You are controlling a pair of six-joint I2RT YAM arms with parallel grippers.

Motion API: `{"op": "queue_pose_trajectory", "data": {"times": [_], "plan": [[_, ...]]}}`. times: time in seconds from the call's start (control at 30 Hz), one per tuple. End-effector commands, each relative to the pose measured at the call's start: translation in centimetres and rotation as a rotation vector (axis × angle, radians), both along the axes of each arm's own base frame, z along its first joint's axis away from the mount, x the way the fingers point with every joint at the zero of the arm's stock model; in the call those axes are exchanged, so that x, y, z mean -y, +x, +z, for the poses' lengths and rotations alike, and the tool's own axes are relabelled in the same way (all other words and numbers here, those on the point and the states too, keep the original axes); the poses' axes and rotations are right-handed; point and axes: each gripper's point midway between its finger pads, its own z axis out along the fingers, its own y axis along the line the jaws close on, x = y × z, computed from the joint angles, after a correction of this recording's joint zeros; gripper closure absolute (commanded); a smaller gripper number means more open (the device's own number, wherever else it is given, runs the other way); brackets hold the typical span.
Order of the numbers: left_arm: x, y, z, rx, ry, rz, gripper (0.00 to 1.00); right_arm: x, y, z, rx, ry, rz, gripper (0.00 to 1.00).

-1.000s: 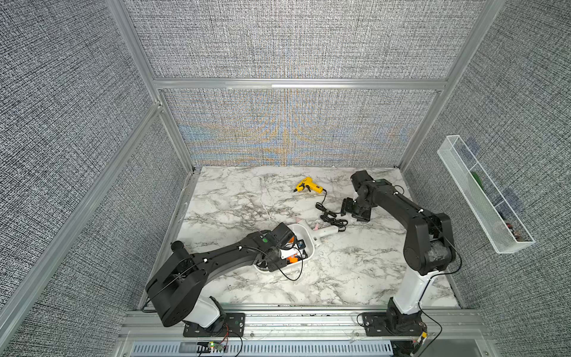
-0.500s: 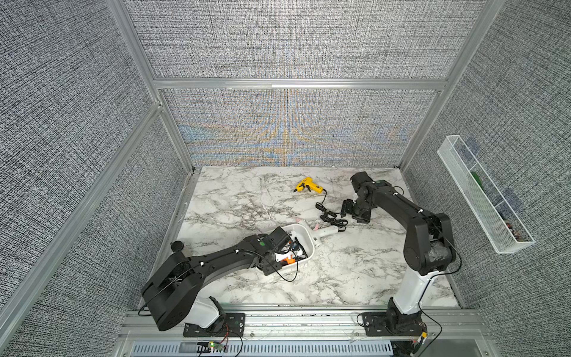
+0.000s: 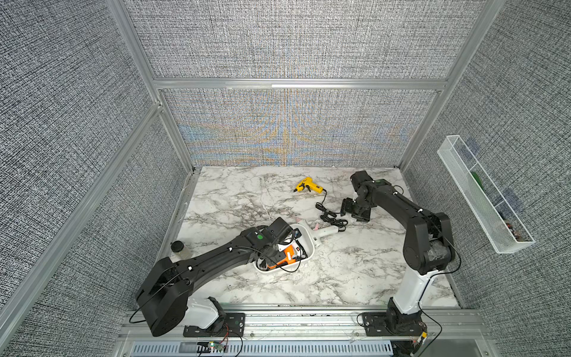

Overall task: Put the hot melt glue gun into the storage box
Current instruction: Place the hot melt adhesive gun in the storage box, then move the hot melt adhesive gun to the center of the board.

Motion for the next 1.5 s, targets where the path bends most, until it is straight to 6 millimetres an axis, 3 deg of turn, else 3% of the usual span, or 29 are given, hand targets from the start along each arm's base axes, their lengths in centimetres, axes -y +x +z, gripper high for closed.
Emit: {"op": "queue_pose_trajectory", "data": {"times": [0.0,0.1,0.23,0.4,0.57,0.73,0.97,1.13,1.47], "plan": [[0.8,2.7,2.2,0.079,-0.027,0.072,0.44,-0.3,0.8,0.8,0.019,0.010,-0.005,0.26],[0.6,5.5,4.8,0.146,-0.059,0.195,0.42,-1.0,2.2,2.3,0.055,0.036,0.010,0.26],[-1.0,9.6,9.1,0.198,-0.158,0.446,0.35,-3.1,5.2,3.5,0.074,0.062,0.059,0.23],[-2.6,11.6,11.5,0.167,-0.216,0.603,0.33,-6.3,10.4,4.3,0.115,0.039,0.104,0.19],[-3.7,11.3,12.0,0.142,-0.239,0.651,0.32,-5.9,16.1,2.2,0.206,-0.113,0.186,0.09],[-5.1,10.0,11.8,0.131,-0.227,0.681,0.32,-4.7,18.2,-1.0,0.220,-0.175,0.250,0.01],[-6.1,8.9,11.4,0.111,-0.207,0.688,0.32,-8.3,22.8,1.3,0.448,-0.125,0.351,0.01],[-6.3,8.7,11.2,0.104,-0.192,0.682,0.32,-11.0,23.1,-0.7,0.467,-0.110,0.437,0.01],[-6.6,8.5,10.5,0.083,-0.169,0.669,0.32,-10.7,23.3,-2.5,0.457,-0.178,0.433,0.01]]}}
